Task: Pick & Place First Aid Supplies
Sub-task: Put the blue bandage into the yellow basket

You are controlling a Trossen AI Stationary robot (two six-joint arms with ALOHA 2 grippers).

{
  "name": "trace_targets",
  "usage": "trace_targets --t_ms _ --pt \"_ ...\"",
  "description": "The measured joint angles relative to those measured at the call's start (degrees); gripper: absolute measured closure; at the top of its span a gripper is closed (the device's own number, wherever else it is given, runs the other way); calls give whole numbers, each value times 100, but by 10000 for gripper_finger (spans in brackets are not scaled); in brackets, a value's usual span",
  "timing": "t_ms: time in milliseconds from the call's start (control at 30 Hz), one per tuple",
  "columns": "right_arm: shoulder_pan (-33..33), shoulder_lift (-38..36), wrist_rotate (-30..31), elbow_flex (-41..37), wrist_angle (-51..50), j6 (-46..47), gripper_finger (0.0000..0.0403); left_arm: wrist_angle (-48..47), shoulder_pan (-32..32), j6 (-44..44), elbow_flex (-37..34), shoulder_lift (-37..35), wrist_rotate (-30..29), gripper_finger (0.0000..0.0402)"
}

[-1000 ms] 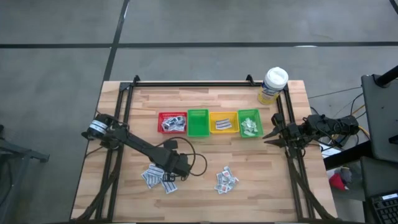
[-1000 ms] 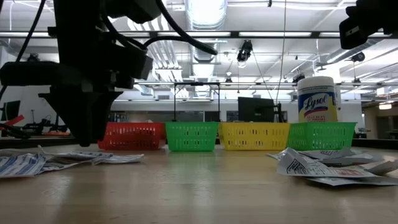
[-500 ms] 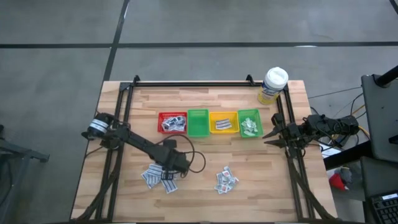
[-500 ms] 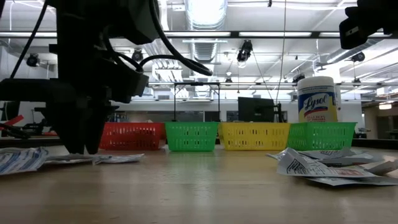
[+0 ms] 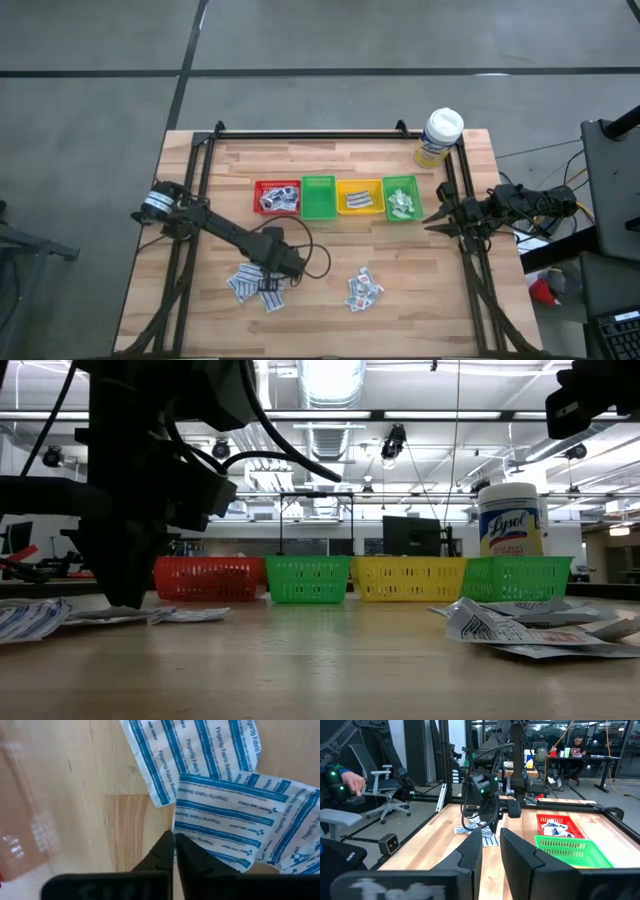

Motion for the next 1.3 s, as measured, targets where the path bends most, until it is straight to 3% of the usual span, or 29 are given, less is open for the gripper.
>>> trace_targets --t_ms 367,867,1100,1300 --pt "0 0 0 1 0 0 339 -131 0 -109 85 17 -55 400" --pt "0 0 0 1 14 6 339 -1366 2 -299 948 4 -405 401" --pt "0 2 0 0 151 5 339 -1178 2 -451 1333 -2 -952 401" --pt "0 2 0 -58 303 9 339 -216 40 -641 1550 -7 -1444 401"
